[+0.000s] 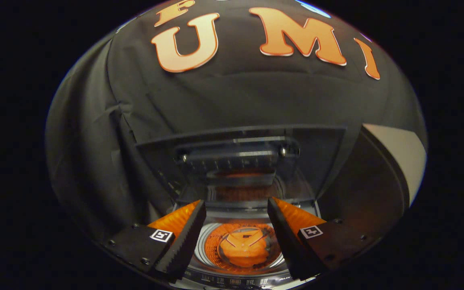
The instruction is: Put the clothes into the washing machine and then close the washing machine lid.
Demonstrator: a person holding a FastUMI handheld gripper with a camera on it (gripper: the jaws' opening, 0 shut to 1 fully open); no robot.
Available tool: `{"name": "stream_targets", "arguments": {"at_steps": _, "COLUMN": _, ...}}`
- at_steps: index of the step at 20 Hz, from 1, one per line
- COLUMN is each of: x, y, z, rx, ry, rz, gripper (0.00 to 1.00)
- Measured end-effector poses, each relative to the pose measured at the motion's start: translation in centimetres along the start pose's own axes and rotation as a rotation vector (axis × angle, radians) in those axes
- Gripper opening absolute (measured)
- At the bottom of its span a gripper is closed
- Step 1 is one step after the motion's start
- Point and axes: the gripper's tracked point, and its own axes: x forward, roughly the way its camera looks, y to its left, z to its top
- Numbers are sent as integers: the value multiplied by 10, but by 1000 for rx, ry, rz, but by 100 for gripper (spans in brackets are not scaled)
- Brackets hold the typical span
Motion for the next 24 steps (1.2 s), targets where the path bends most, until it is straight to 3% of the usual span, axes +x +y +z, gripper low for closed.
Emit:
{"name": "stream_targets", "arguments": {"at_steps": 5, "x": -6, "y": 7, "z": 76, "rx": -21, "ry": -109, "rz": 2, "gripper": 99}}
{"name": "stream_targets", "arguments": {"at_steps": 11, "x": 29, "y": 1, "z": 115, "rx": -14, "ry": -140, "rz": -21, "gripper": 99}}
{"name": "stream_targets", "arguments": {"at_steps": 16, "x": 54, "y": -2, "z": 106, "rx": -30, "ry": -92, "rz": -41, "gripper": 99}}
{"name": "stream_targets", "arguments": {"at_steps": 24, "x": 30, "y": 1, "z": 95, "rx": -39, "ry": -130, "rz": -48, "gripper": 99}}
